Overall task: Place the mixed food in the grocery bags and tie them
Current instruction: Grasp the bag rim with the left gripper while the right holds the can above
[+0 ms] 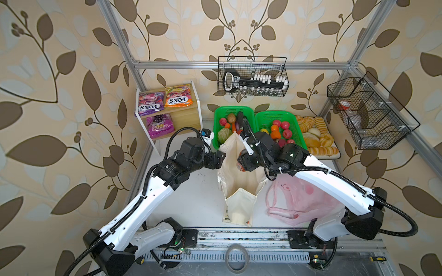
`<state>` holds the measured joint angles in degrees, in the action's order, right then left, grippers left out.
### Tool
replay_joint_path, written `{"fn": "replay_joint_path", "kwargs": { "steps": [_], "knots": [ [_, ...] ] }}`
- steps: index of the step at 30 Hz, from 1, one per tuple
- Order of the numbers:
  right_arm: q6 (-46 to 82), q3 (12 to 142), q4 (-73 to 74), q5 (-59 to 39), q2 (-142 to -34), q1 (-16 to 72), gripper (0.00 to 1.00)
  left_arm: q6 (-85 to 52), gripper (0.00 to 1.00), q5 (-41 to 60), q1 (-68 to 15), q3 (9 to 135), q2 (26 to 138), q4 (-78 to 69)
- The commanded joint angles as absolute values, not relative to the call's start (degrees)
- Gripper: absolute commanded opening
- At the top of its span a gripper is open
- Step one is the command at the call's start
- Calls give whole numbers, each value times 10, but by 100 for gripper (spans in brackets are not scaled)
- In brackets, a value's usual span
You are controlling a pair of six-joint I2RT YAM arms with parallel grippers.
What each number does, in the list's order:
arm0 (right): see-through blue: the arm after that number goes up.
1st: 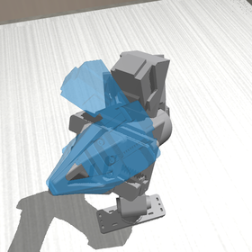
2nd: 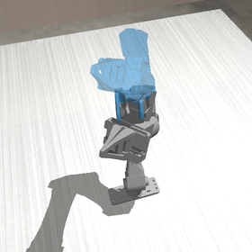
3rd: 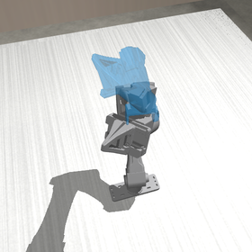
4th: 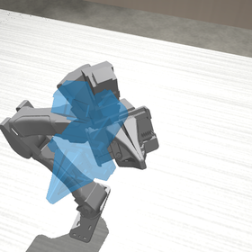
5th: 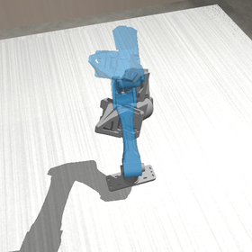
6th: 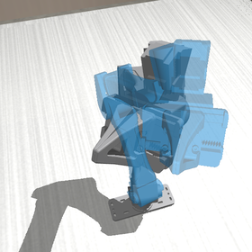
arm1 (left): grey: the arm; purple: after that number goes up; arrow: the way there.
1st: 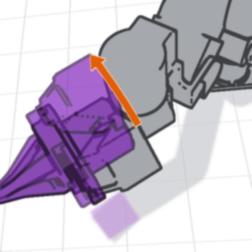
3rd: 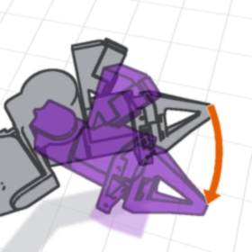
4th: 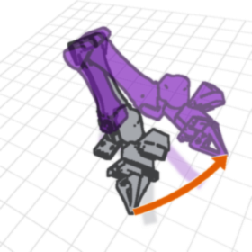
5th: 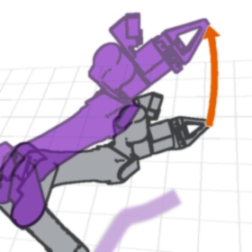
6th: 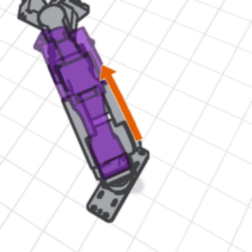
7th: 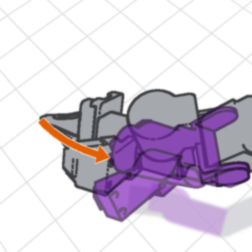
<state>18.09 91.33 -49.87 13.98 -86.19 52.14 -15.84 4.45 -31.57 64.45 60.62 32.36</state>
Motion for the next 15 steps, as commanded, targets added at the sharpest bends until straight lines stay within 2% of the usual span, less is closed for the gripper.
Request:
{"fn": "replay_joint_path", "kwargs": {
  "steps": [1, 5, 7, 10, 15],
  "knots": [
    [217, 910, -447, 164, -906, 529, 15, -186, 41, 86, -321, 646, 620, 301],
    [226, 905, -446, 170, -939, 530, 15, -205, 31, 91, -321, 632, 616, 291],
    [228, 905, -445, 176, -954, 529, 16, -209, 23, 91, -321, 626, 611, 287],
    [239, 900, -436, 185, -970, 524, 16, -217, 19, 86, -321, 619, 602, 282],
    [268, 879, -420, 186, -991, 509, 16, -239, 6, 81, -321, 617, 594, 278]
  ]
}}
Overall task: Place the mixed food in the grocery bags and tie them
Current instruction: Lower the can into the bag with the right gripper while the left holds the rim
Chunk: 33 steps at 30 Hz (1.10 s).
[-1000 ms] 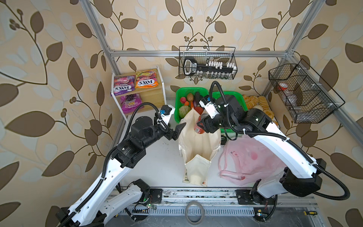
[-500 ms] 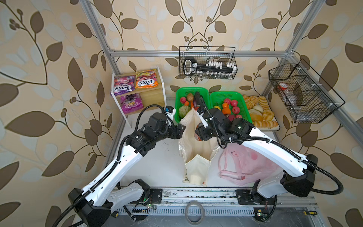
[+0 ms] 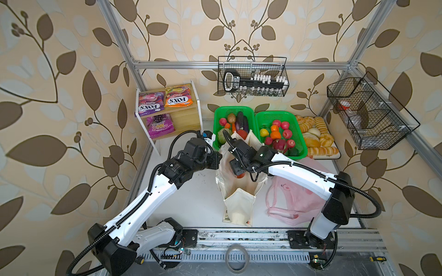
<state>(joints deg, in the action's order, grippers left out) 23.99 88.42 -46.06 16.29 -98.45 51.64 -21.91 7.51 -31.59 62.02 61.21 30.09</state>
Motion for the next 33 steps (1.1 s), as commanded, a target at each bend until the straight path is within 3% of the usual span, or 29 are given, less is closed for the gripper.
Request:
{"fn": "replay_joint_path", "kwargs": {
  "steps": [1, 3, 18, 33],
  "knots": [
    [274, 873, -415, 187, -992, 507, 16, -245, 4, 80, -321, 616, 594, 277],
    [284, 864, -406, 184, -991, 504, 16, -260, 0, 81, -321, 615, 593, 275],
    [341, 863, -340, 242, -1028, 454, 16, -316, 0, 117, -321, 611, 580, 264],
    [354, 848, -272, 221, -1103, 433, 17, -309, 0, 83, -321, 599, 580, 266]
  ]
}}
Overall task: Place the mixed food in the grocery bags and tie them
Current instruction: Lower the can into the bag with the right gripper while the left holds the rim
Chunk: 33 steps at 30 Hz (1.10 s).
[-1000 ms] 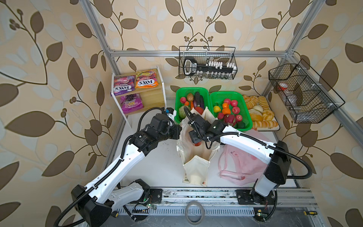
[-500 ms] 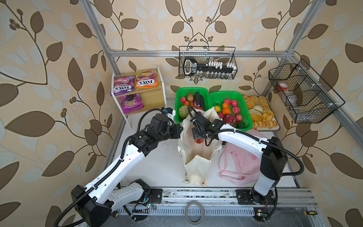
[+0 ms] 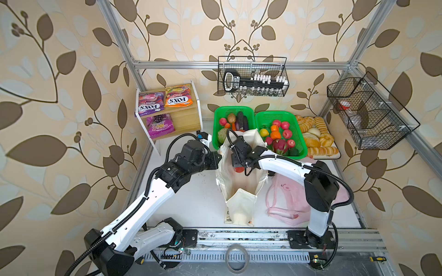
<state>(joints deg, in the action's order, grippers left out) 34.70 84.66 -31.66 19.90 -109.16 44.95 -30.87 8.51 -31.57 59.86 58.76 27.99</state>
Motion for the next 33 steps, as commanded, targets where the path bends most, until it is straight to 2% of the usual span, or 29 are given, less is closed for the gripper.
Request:
{"fn": "replay_joint_path", "kwargs": {
  "steps": [1, 14, 23, 33],
  "knots": [
    [350, 849, -273, 221, -1105, 432, 17, -310, 0, 84, -321, 600, 582, 265],
    [344, 823, -235, 198, -1128, 430, 18, -306, 0, 77, -321, 602, 591, 256],
    [339, 795, -228, 193, -1130, 432, 25, -305, 0, 66, -321, 605, 597, 256],
    [322, 819, -242, 170, -1086, 433, 62, -306, 0, 62, -322, 605, 603, 256]
  ]
}}
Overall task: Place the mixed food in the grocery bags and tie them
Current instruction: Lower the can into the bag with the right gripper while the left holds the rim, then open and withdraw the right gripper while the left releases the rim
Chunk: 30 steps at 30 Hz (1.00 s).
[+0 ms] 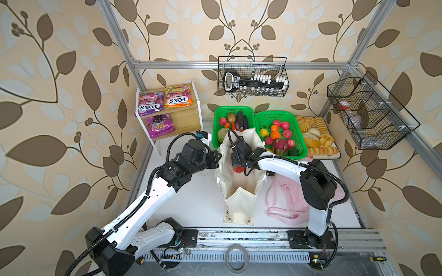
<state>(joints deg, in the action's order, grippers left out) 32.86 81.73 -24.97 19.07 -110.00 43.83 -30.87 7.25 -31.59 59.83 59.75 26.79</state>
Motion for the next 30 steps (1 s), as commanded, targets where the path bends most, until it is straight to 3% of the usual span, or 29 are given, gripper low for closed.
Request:
{"fn": "replay_joint_path", "kwargs": {
  "steps": [1, 11, 30],
  "knots": [
    [323, 825, -247, 172, -1079, 434, 66, -306, 0, 63, -321, 605, 604, 257],
    [312, 850, -261, 151, -1040, 437, 83, -308, 0, 63, -321, 602, 609, 254],
    [280, 860, -290, 137, -928, 447, 84, -315, 0, 49, -321, 598, 613, 249]
  ]
}}
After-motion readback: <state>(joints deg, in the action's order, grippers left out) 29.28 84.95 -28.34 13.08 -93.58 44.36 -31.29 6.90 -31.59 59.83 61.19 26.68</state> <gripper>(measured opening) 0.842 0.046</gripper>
